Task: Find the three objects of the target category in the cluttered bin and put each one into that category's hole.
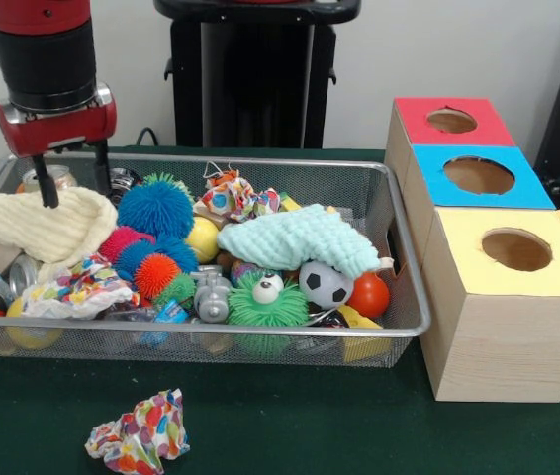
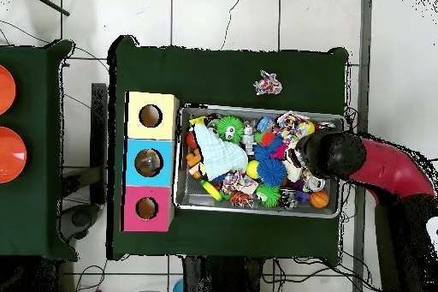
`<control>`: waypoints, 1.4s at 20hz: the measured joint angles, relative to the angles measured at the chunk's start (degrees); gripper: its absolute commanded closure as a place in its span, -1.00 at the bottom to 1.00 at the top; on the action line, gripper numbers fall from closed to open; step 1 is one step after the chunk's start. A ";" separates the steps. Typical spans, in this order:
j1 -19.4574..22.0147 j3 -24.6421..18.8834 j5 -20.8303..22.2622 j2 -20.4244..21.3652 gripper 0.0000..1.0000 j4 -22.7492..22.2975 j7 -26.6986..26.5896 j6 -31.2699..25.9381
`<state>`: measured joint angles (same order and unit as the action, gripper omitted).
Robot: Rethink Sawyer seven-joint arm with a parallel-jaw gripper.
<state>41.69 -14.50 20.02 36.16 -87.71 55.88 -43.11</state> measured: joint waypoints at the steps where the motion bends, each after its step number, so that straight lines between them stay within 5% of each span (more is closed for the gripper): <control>1: -0.39 0.67 -0.88 0.01 -1.00 0.12 2.36 0.02; 10: -0.72 3.78 -4.31 0.31 -1.00 0.17 10.76 2.56; 28: -2.32 8.49 -4.98 0.92 -1.00 0.17 10.86 8.66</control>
<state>39.37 -6.01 15.04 37.08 -87.54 66.74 -34.45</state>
